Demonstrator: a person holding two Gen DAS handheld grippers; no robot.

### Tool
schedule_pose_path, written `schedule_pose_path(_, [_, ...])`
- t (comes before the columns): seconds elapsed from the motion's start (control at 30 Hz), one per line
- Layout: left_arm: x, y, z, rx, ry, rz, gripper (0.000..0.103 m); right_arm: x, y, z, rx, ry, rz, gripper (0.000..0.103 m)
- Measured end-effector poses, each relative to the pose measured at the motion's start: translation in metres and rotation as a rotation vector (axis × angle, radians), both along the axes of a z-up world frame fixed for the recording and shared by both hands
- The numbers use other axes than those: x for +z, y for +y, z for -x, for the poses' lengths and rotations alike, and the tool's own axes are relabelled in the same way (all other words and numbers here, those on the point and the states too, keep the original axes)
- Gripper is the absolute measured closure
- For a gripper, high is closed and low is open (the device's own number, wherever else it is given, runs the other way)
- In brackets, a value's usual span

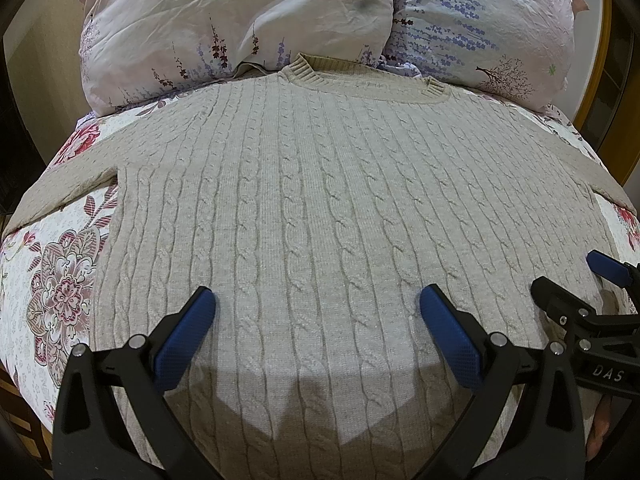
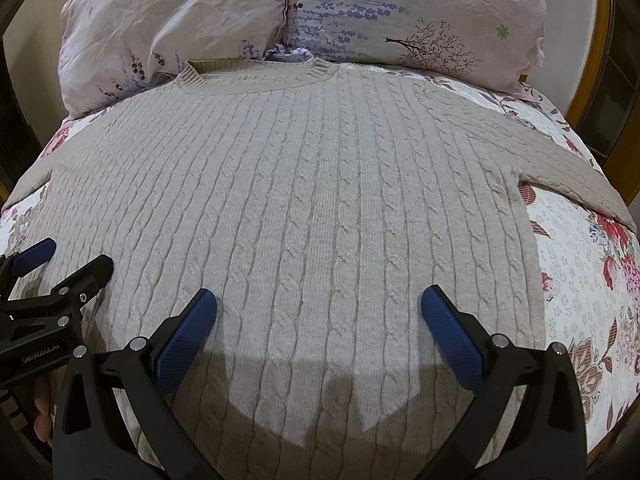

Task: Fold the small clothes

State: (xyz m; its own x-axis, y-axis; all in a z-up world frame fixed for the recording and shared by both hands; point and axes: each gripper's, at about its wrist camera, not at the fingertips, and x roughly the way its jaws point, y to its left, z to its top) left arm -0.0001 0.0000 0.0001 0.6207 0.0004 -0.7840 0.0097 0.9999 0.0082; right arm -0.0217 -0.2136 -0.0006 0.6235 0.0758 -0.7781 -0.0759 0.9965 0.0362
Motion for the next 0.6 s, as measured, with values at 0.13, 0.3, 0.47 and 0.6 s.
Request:
schedule_pose_path(0.13, [0.000,0.000,0.000,0.000,0.000,0.000,0.002,-0.001,0.001,0.000,-0.002,0.002,0.000,0.001])
schedule_pose_path(0.3, [0.000,0.000,0.000,0.001,0.000,-0.001,0.002,-0.003,0.004,0.003,-0.003,0.013,0.002,0.001])
schedule_pose_path(0.47, [0.000,0.000,-0.001,0.002,0.010,0.000,0.002,0.003,-0.021,-0.010,0.077,0.059,-0.099,0.001])
schedule_pose_path(0.6, [0.005,0.004,-0.005,-0.014,0.022,0.003,0.002,0.034,-0.136,-0.026,-0.175,-0.071,-0.283,0.002])
